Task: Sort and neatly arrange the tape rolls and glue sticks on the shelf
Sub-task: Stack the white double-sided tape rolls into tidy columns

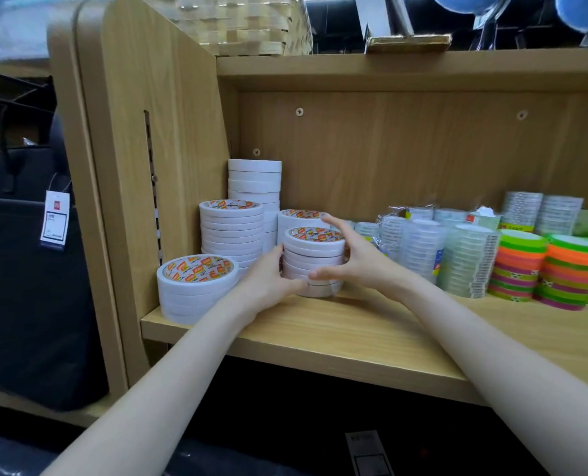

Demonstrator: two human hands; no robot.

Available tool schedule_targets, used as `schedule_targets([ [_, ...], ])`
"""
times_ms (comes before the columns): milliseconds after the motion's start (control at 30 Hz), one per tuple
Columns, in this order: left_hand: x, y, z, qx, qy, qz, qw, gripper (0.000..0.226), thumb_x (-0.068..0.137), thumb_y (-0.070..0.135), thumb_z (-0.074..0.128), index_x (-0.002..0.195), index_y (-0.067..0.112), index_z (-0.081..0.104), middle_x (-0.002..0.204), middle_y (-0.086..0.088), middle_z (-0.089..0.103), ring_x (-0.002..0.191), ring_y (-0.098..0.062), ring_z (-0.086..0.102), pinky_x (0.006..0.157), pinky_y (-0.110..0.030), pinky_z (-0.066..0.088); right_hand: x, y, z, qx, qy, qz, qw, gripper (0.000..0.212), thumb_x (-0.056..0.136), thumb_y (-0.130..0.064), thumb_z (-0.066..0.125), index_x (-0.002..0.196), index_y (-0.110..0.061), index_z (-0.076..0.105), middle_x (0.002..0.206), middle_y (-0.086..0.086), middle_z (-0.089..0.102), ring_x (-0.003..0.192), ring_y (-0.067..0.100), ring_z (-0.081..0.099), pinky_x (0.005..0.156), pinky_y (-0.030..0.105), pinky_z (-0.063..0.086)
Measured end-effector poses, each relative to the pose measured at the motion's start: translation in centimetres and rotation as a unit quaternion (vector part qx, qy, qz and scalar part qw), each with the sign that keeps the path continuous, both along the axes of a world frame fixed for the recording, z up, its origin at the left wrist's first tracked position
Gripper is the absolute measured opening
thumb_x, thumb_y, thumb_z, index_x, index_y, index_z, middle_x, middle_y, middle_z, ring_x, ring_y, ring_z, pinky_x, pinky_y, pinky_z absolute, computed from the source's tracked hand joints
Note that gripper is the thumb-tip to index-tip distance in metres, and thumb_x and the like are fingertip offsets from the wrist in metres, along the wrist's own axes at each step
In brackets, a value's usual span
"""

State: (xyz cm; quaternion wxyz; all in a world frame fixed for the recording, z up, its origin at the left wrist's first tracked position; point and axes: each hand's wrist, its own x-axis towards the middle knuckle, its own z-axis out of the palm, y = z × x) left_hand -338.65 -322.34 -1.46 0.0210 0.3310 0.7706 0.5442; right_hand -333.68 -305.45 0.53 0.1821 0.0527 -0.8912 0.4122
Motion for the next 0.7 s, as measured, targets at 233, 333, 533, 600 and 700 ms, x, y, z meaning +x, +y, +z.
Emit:
schedule_targets([
  [233, 0.1, 0.0, 0.1, -0.003, -0.021, 0.004, 1.000, 0.053, 0.074, 0.001, 0.070, 0.118, 0.021, 0.047, 0.108, 0.006, 0.061, 0.108, -0.014, 0.058, 0.099, -0.035, 0.044, -0.4, 0.4, 0.1, -0.020, 0.006, -0.030, 0.999, 0.084, 0.056, -0.037, 0.087, 0.130, -0.028, 0.050, 0.124, -0.010, 0.056, 0.110, 0.005, 0.052, 0.097, 0.023, 0.041],
  [333, 0.3, 0.1, 0.3, 0.007, -0.043, -0.003, 0.999, 0.056, 0.078, -0.003, 0.068, 0.121, 0.019, 0.039, 0.086, 0.018, 0.051, 0.086, -0.001, 0.054, 0.083, -0.019, 0.046, -0.2, 1.1, 0.2, -0.056, -0.007, -0.027, 0.998, 0.082, 0.054, -0.037, 0.088, 0.127, -0.025, 0.053, 0.123, -0.006, 0.059, 0.114, 0.009, 0.055, 0.103, 0.033, 0.043],
  [533, 0.5, 0.1, 0.2, 0.010, -0.041, 0.003, 0.999, 0.060, 0.077, -0.005, 0.068, 0.126, 0.015, 0.040, 0.105, 0.009, 0.057, 0.091, -0.003, 0.054, 0.083, -0.016, 0.044, 0.2, 0.7, 0.1, 0.021, -0.007, -0.022, 1.000, 0.081, 0.066, -0.025, 0.083, 0.136, -0.024, 0.042, 0.129, -0.010, 0.048, 0.118, 0.005, 0.044, 0.095, 0.018, 0.034],
  [600, 0.5, 0.1, 0.2, 0.009, -0.042, 0.003, 0.999, 0.061, 0.077, -0.005, 0.068, 0.128, 0.011, 0.040, 0.104, 0.007, 0.055, 0.094, -0.004, 0.053, 0.083, -0.016, 0.042, -0.1, 0.5, 0.1, 0.029, -0.003, -0.021, 0.999, 0.083, 0.067, -0.025, 0.083, 0.137, -0.022, 0.039, 0.131, -0.010, 0.046, 0.119, 0.003, 0.041, 0.093, 0.016, 0.031],
  [700, 0.6, 0.1, 0.2, 0.000, -0.039, 0.001, 0.999, 0.060, 0.078, -0.004, 0.068, 0.130, 0.008, 0.039, 0.115, 0.000, 0.056, 0.097, -0.004, 0.051, 0.085, -0.018, 0.039, -0.4, 0.4, 0.2, 0.032, 0.001, -0.035, 0.999, 0.082, 0.064, -0.027, 0.084, 0.135, -0.020, 0.042, 0.132, -0.009, 0.048, 0.120, 0.006, 0.044, 0.098, 0.021, 0.036],
])
